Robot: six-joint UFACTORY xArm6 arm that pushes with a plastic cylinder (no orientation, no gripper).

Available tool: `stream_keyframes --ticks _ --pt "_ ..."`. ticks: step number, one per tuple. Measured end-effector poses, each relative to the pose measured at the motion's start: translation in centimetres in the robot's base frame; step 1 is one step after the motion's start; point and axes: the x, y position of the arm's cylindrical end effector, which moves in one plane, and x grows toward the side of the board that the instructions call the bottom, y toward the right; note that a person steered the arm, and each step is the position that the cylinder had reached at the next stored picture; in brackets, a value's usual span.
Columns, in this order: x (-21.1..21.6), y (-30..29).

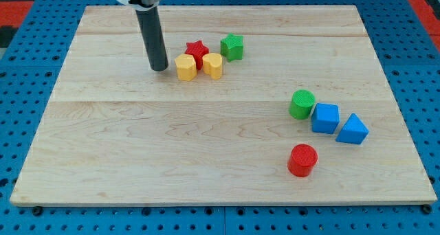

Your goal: Point your arm towards green star

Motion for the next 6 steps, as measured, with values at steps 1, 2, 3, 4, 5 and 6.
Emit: stream_keyframes --ticks 1,2,3,4,5,6 --pt "0.0 2.0" --pt "0.0 3.0" --pt "-0.1 2.5" --pt "-2.6 -0.4" --pt "-5.7 -0.4" --pt "-9.9 3.1"
